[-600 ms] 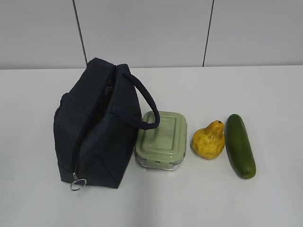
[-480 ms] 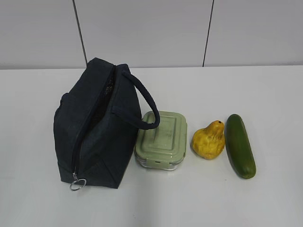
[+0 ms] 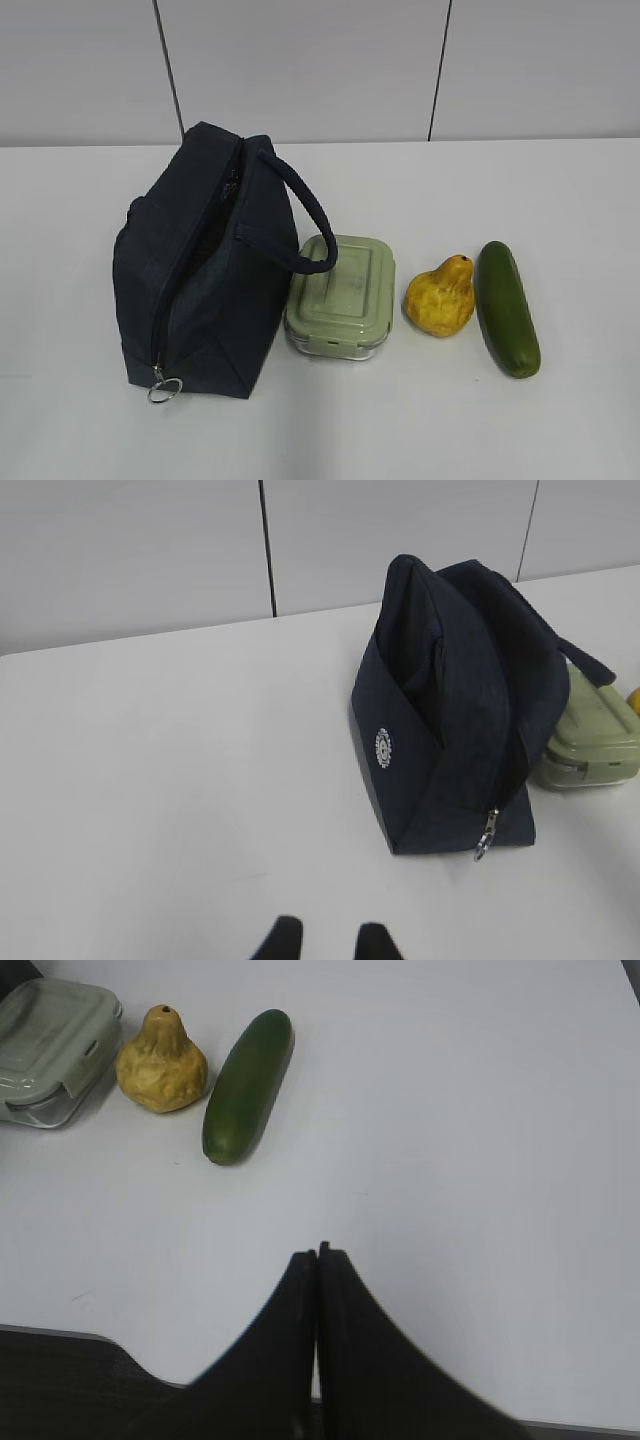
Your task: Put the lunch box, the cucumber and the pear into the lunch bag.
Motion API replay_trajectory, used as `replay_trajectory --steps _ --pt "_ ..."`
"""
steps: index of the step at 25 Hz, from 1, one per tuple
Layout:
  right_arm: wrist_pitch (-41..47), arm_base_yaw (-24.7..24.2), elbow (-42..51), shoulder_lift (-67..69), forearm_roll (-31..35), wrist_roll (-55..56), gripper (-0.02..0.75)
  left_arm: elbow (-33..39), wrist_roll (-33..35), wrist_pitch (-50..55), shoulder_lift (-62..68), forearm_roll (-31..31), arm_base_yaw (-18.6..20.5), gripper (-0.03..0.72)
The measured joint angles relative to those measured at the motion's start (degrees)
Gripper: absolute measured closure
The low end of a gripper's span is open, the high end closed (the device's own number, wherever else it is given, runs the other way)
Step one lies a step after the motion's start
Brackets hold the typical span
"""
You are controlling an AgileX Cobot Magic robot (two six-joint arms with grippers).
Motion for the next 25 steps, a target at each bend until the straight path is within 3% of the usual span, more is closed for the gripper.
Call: replay_trajectory --steps 25 --pt "0.0 0.0 0.0 0.0 0.0 0.0 0.738 0.0 0.0 0.0 0.0 -0.1 0.0 0.596"
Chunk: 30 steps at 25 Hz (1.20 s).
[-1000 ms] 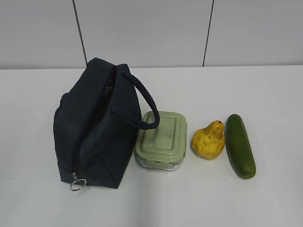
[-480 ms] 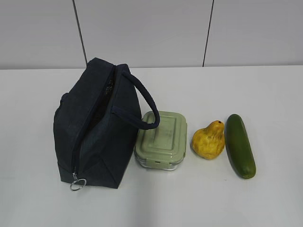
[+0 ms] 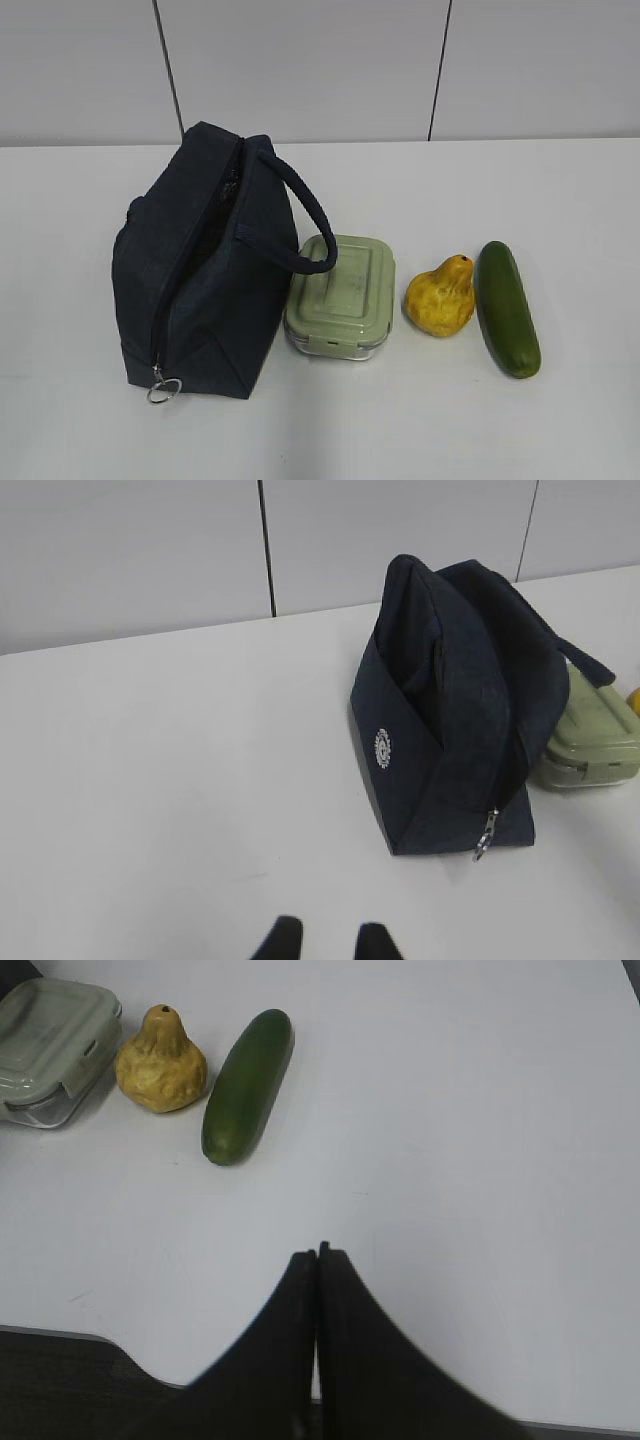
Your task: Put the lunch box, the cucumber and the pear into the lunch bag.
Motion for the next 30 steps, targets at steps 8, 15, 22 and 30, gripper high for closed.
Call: replay_trajectory --steps 8,15,22,30 --pt "-0.9 0.0 -0.7 0.0 -0.2 1.7 0.738 -1.1 0.0 -0.2 3.9 -6.4 0.0 0.592" --pt "-8.5 0.0 -4.1 14.8 3.5 3.1 0.617 -9.2 0.0 -9.2 24.0 -14.2 0.0 0.500" --pt "-16.5 0.0 -9.2 33.2 10.5 2.1 0.459 -17.3 4.9 -13.4 44.0 -17.6 -2.1 0.402" --pt "-20.7 0.0 -13.7 55.0 21.9 -8.7 0.450 -26.2 16.6 -14.2 65.8 -26.4 -3.9 0.400"
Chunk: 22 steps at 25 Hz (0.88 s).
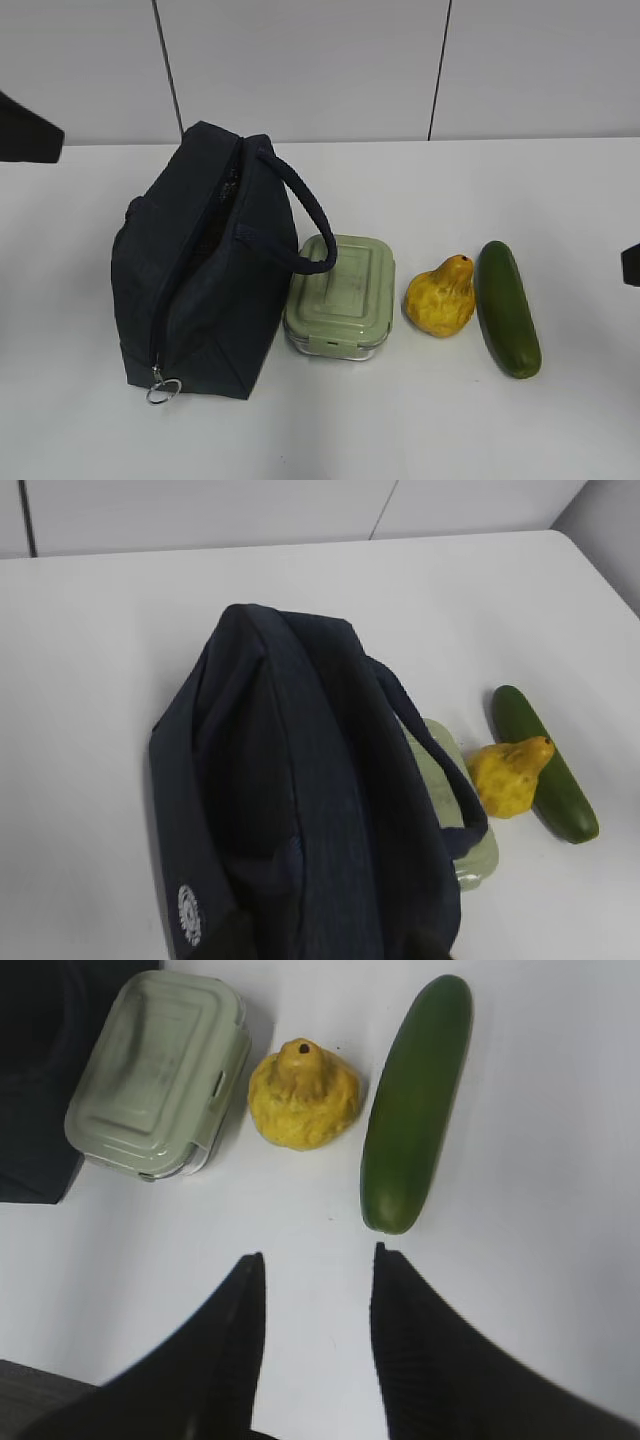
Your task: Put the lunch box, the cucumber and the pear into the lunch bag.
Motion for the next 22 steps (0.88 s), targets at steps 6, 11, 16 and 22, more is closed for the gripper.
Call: replay_trajectory --steps 6,11,16,22 --pt "-2.5 -4.0 -0.1 11.1 9.6 -9.4 0.450 -3.0 10.4 7.7 13.1 -10.4 4.3 0.400" --pt "3.5 -17.3 -2.0 22.3 31.4 -29.3 0.449 -3.9 12.0 8.0 17.1 -12.7 9.3 0.400" --pt "5.7 -18.4 -8.1 31.7 32.0 -32.5 0.449 -5.7 11.5 6.4 17.4 -9.6 6.2 0.400" --pt "7.2 -18.2 -12.5 36.1 28.9 -31.5 0.449 -5.8 9.0 3.9 17.7 -5.1 -0.8 0.400"
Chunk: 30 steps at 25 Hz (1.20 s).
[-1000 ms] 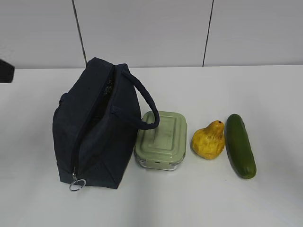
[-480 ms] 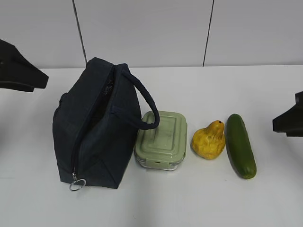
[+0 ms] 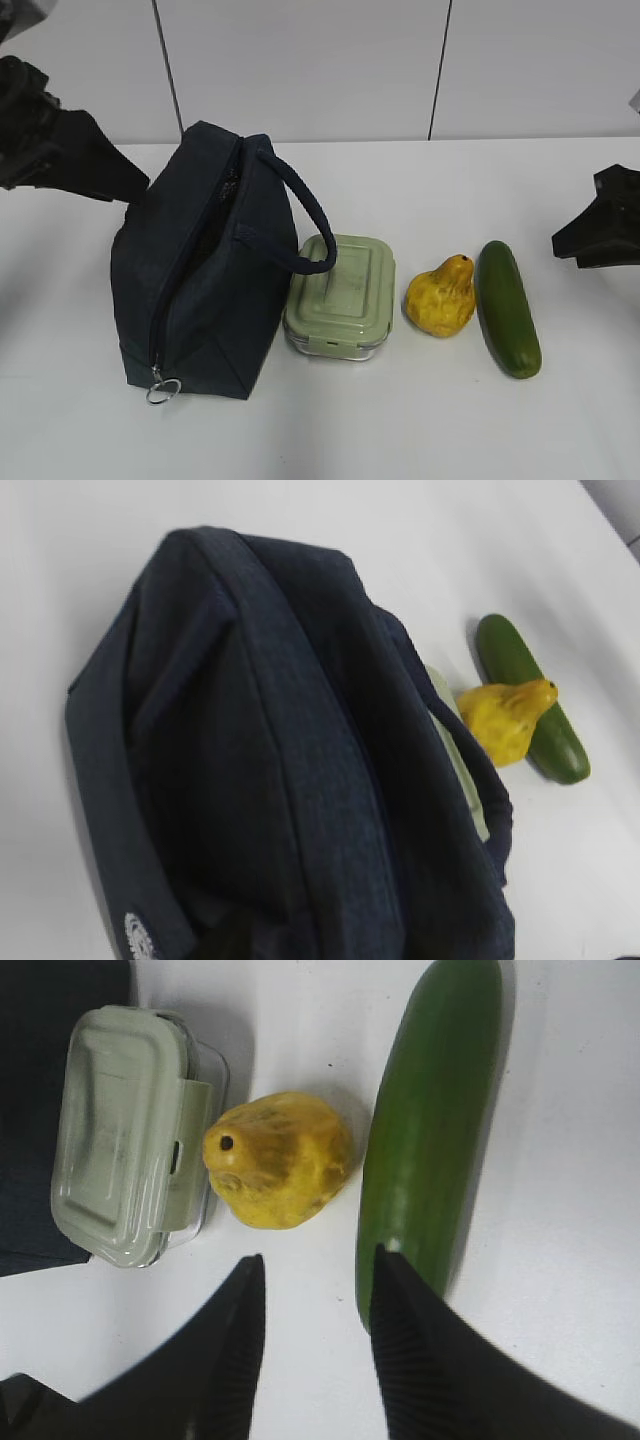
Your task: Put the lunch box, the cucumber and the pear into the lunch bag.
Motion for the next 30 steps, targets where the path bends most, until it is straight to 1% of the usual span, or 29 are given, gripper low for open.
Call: replay_trajectory --steps 2,4,10,15,22,23,24,27,28,30 --pt "-0.2 0.7 -0.2 0.1 -0.8 0.0 0.449 0.0 -1.0 -0.1 0.4 1.8 -1.9 0.400" --pt "-0.9 1.9 -0.3 0.1 -1.4 0.0 0.449 0.0 -1.9 -0.4 1.1 2.2 -2.8 0.400" --pt "-2.1 3.1 -0.3 0.1 -1.6 0.0 0.449 0.0 -2.4 -1.5 3.3 3.1 -3.0 0.400" --pt "-2.3 3.1 -0.3 0.1 -1.9 0.2 0.449 0.0 -4.5 -2.4 4.6 6.1 -3.0 0.399" --pt "-2.6 3.1 -0.3 0.1 -2.0 0.2 0.449 0.0 -4.7 -2.5 6.2 5.9 -3.1 0.401" --pt "-2.6 3.1 -0.3 0.1 -2.0 0.2 0.449 0.0 -4.8 -2.4 6.3 5.9 -3.1 0.412" --pt "-2.6 3.1 -0.3 0.1 -2.0 0.2 0.449 0.0 -4.8 -2.4 6.3 5.9 -3.1 0.447" --pt "-2.6 3.1 -0.3 0.1 -2.0 0.2 0.449 0.0 -4.6 -2.3 6.3 5.8 -3.1 0.615" --pt "-2.6 3.1 -0.3 0.1 -2.0 0.2 0.449 0.0 -4.6 -2.3 6.3 5.8 -3.1 0.641" --pt "-2.6 3.1 -0.3 0.1 -2.0 0.2 0.449 0.0 -4.6 -2.3 6.3 5.7 -3.1 0.659"
